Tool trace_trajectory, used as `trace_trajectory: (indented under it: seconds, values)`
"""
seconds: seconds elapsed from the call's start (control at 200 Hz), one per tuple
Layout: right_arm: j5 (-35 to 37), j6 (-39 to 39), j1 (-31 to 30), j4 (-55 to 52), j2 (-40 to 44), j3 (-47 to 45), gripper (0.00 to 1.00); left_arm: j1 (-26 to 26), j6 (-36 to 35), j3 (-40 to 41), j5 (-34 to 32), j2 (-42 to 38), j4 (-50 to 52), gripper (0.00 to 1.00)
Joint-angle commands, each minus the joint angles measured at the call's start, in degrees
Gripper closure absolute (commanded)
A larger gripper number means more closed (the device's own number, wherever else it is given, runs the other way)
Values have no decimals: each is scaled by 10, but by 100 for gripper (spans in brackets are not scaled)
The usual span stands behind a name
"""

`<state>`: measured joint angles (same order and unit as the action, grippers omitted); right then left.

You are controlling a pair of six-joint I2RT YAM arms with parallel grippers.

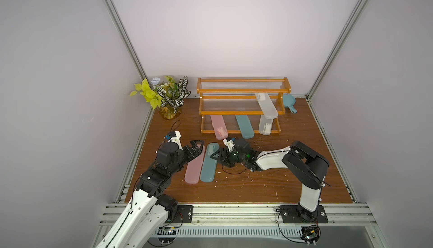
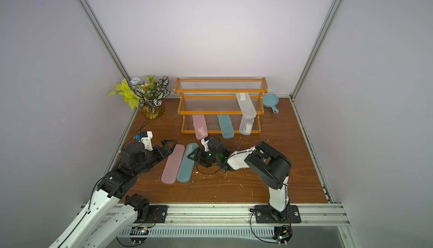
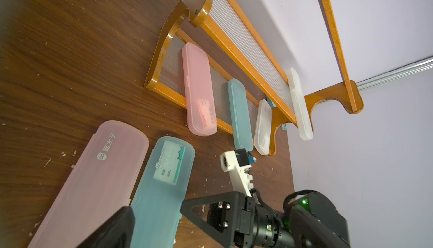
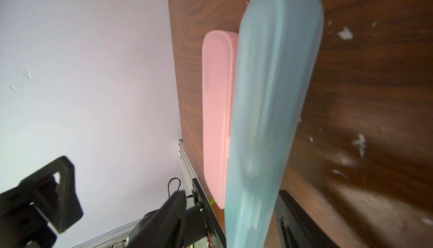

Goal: Remove the pencil cases from the shelf
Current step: Place the pencil case at the center of the board.

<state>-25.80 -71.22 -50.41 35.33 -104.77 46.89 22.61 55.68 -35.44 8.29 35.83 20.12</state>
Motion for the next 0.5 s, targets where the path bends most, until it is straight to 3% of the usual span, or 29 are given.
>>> trace_trajectory:
  seconds: [0.0, 0.33, 0.495]
  values:
    - [12, 40, 18, -52, 63, -20, 29, -4, -16, -16, 20, 13, -48, 2]
    - [58, 139, 98, -247, 249, -65, 6, -4, -14, -28, 64, 88, -137, 2]
    - [71, 193, 161, -337, 344, -77, 1, 12, -12, -41, 73, 135, -182, 2]
